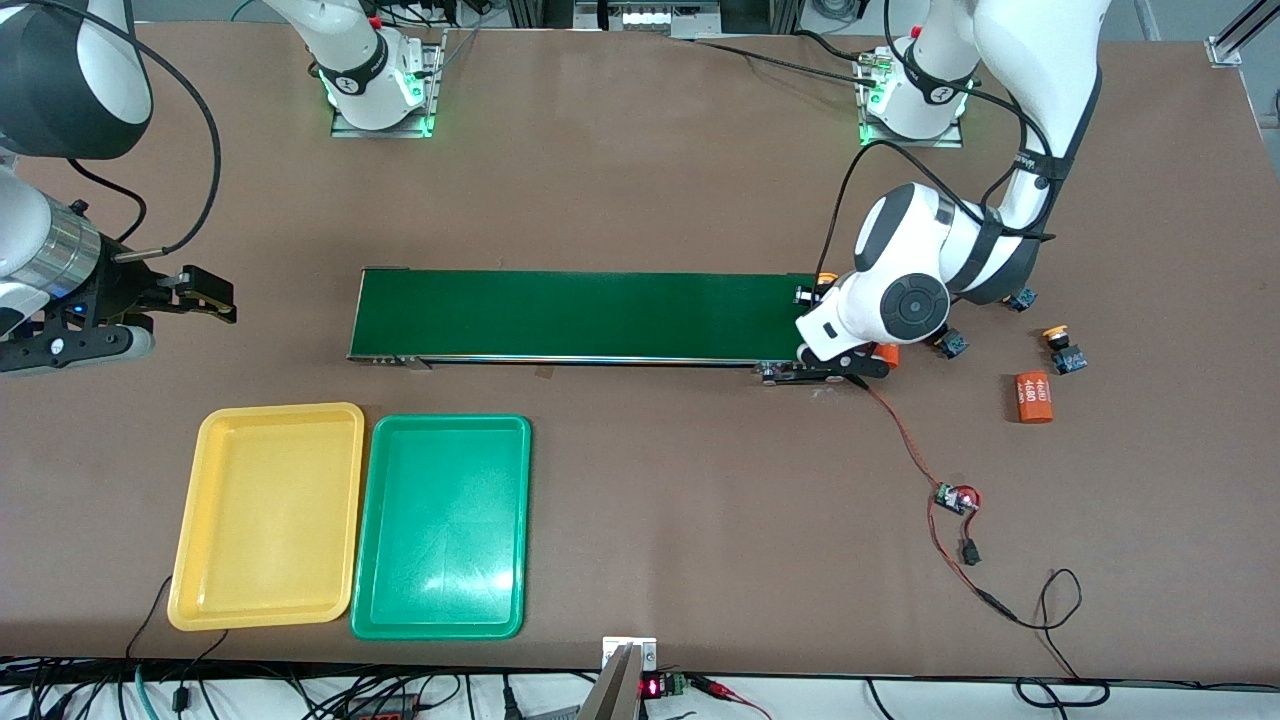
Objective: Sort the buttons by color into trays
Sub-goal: 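Place the orange-capped button on the belt with the left gripper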
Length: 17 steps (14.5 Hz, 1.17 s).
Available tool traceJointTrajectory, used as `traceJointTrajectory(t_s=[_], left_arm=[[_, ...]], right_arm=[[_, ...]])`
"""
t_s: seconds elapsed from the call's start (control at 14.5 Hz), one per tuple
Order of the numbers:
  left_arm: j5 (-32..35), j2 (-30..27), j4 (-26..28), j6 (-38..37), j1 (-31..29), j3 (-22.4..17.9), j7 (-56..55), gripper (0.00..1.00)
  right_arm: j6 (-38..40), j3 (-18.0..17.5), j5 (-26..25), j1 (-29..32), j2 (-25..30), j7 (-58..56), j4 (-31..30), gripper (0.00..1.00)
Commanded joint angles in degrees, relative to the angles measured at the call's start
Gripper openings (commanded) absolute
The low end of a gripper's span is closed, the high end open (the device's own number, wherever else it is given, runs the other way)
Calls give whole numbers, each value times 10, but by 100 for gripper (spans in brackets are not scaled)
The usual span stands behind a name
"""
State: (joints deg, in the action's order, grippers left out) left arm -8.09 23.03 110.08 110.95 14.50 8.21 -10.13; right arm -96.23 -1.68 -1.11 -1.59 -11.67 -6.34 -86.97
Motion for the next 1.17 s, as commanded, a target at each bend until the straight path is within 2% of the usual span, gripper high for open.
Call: traceJointTrajectory(t_s=[0.0, 0.07, 0.21, 0.28, 0.34, 0.62, 0.76, 1.1], left_arm=[[-16, -16, 30, 47, -1, -1, 6, 12], [-15, -5, 29, 70, -1, -1, 7, 23], [-16, 8, 29, 106, -1, -1, 7, 60], [-16, 8, 29, 107, -1, -1, 7, 86], [-16, 4, 27, 106, -1, -1, 11, 100], [-46, -39, 24, 99, -11, -2, 11, 100], [-42, -56, 24, 93, -52, -2, 17, 100], [-32, -39, 50, 99, -94, -9, 49, 100]], right_arm=[[0, -2, 4, 2, -2, 5, 6, 100], [0, -2, 5, 2, -2, 5, 6, 100], [1, -2, 4, 2, -2, 5, 6, 100], [0, -2, 4, 2, -2, 5, 6, 100], [0, -2, 4, 2, -2, 5, 6, 100], [1, -2, 5, 2, -2, 5, 6, 100], [2, -2, 5, 2, -2, 7, 5, 100], [8, -4, 6, -4, 2, 9, -6, 100]])
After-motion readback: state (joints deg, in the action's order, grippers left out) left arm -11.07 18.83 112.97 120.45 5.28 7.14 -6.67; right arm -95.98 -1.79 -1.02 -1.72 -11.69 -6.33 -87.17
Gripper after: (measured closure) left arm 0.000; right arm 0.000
